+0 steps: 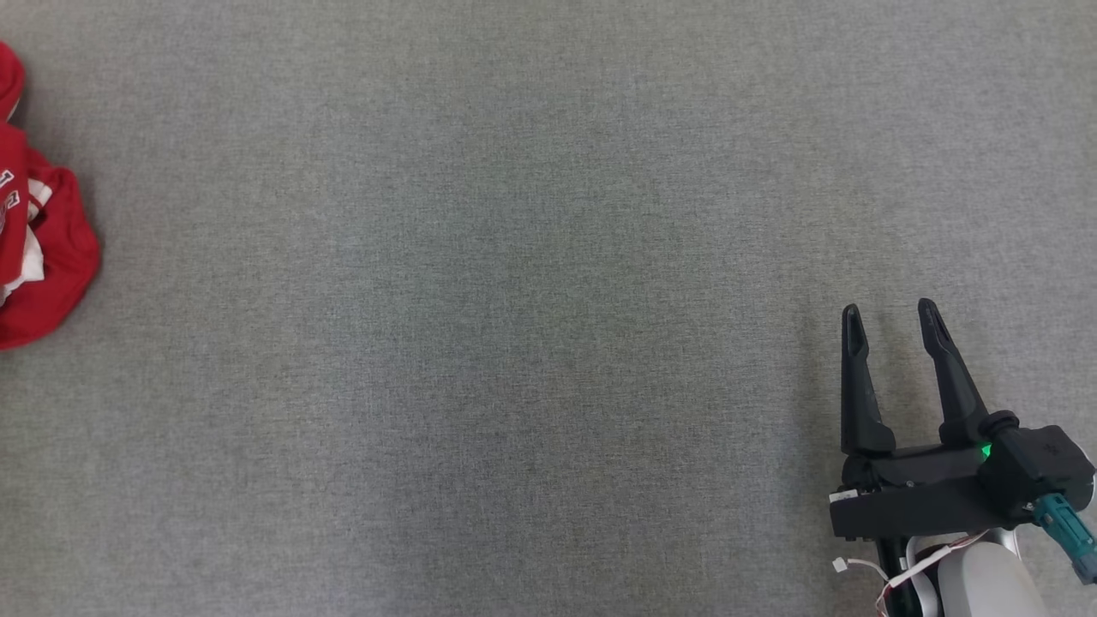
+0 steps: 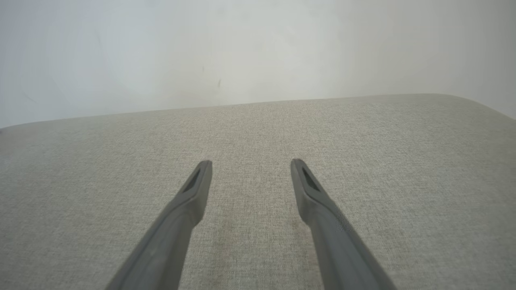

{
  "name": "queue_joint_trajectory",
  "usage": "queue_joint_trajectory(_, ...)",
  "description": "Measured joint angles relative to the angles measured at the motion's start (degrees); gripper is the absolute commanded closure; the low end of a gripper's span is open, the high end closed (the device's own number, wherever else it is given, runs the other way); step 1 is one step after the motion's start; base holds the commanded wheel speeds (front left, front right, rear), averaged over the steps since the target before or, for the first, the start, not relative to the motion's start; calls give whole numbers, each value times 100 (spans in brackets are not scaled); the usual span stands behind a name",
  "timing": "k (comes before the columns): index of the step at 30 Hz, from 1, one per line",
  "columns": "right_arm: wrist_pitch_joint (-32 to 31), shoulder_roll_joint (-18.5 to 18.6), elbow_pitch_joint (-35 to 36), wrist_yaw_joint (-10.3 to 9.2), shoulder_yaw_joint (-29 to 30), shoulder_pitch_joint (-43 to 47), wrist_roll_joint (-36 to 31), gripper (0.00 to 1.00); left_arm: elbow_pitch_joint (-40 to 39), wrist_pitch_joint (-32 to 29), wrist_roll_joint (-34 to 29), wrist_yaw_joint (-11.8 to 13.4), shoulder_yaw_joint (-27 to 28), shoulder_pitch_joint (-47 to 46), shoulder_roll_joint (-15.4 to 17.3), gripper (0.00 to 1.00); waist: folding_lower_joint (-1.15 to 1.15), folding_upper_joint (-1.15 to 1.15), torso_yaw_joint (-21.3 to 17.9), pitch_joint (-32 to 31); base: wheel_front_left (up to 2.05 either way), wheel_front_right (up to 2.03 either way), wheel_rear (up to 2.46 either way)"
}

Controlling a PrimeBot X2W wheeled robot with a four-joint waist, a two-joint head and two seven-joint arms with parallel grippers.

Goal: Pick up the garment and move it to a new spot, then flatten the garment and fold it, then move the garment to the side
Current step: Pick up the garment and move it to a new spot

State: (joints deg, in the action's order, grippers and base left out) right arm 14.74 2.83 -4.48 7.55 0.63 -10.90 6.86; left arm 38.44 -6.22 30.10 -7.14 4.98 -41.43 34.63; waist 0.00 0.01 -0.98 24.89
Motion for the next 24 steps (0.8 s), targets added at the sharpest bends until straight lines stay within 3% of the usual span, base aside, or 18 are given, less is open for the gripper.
queue_joint_trajectory(5,10,0,-21,0,-35,-7,11,0,334,-221,186,-30,-294,-62,-25,0,0,0,-66,-32,0,0,0)
queue_joint_trajectory(6,12,-1,-22,0,-40,-8,11,0,387,-250,232,-37,-356,-87,-41,71,0,0,-82,-43,0,0,0)
queue_joint_trajectory(7,15,0,-24,0,-43,-8,11,0,433,-254,235,-37,-415,-94,-37,100,0,0,-98,-54,0,0,0)
queue_joint_trajectory(16,18,0,-81,0,-20,29,29,0,788,152,305,-30,-600,-246,54,100,0,0,-155,-240,0,0,0)
queue_joint_trajectory(24,25,0,-203,0,-53,122,127,0,472,1024,-200,259,-791,-648,216,100,0,0,-52,-581,0,0,0)
